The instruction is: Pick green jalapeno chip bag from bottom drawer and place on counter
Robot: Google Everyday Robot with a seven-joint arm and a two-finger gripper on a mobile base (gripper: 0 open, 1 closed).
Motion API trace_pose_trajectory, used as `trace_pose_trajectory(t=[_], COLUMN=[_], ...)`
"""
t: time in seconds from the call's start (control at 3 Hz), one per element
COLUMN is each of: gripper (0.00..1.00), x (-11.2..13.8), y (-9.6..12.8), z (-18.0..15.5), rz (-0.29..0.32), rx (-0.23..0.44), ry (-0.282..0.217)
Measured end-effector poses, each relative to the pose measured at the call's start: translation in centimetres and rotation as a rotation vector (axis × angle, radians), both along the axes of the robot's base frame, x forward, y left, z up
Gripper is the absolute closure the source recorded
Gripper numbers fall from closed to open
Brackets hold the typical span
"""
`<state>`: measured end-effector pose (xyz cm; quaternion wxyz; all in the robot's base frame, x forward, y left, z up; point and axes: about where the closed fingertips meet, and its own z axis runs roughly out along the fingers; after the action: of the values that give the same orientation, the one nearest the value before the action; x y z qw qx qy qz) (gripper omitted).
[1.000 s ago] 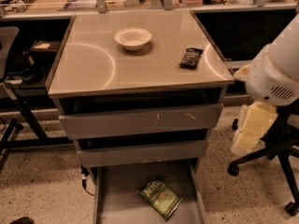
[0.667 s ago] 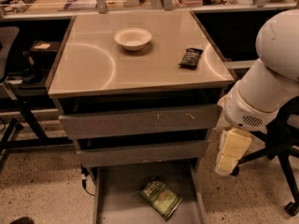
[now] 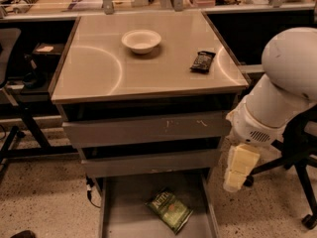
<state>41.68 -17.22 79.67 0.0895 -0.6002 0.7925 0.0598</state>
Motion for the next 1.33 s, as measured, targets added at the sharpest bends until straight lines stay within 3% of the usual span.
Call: trace_pose_trajectory(t=[0.67,1.33], gripper=[0.0,0.0], x=[1.0,0.6], y=[-0.4,-0.3], z=[-14.9,-16.0], rz=[-0.18,-0.187], rx=[0.08,0.07], ry=[0.161,0.181])
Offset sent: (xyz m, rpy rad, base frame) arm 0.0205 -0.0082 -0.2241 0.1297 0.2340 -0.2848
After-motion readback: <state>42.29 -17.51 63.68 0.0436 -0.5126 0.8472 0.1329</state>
